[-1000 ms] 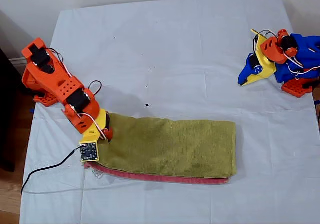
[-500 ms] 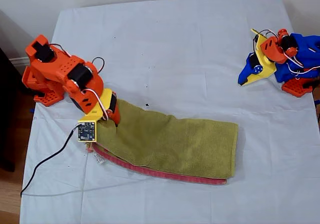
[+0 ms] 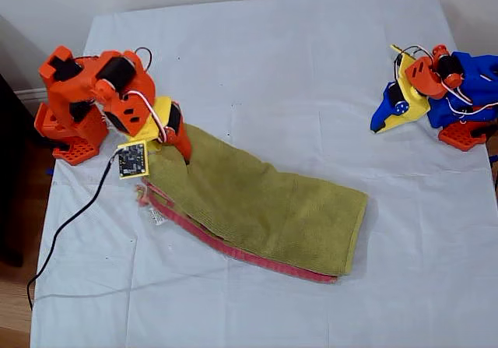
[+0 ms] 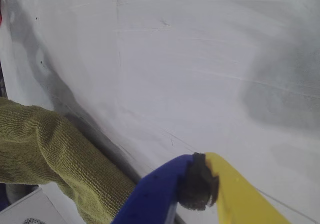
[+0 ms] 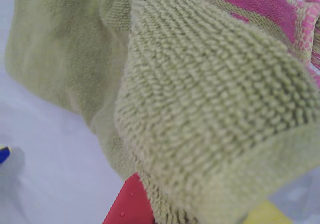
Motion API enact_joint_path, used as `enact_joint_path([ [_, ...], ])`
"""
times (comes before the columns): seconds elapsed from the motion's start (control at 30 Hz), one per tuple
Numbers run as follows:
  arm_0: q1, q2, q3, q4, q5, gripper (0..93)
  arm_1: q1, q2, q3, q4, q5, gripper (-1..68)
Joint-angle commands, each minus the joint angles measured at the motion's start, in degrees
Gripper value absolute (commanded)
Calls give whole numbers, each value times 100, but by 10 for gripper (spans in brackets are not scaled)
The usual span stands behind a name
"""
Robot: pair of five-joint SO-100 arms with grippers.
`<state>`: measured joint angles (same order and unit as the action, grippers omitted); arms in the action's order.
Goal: Fold the towel.
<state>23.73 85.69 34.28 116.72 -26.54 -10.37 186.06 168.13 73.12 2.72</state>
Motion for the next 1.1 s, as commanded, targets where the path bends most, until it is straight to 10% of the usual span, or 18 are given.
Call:
enact_joint_path([
  [0.0, -325, 826, -88, -545, 686, 2, 18, 1222, 580, 18, 0, 1],
  [0.27, -598, 1037, 615, -1978, 1749, 2, 18, 1222, 580, 18, 0, 1],
  [0.5, -615, 2320, 3894, -5783, 2883, 1, 18, 1222, 580, 18, 0, 1],
  [0.8, -563, 1705, 3094, -5546, 2997, 1, 18, 1222, 580, 18, 0, 1],
  [1.07, -510, 1248, 967, -2215, 1573, 1, 18, 1222, 580, 18, 0, 1],
])
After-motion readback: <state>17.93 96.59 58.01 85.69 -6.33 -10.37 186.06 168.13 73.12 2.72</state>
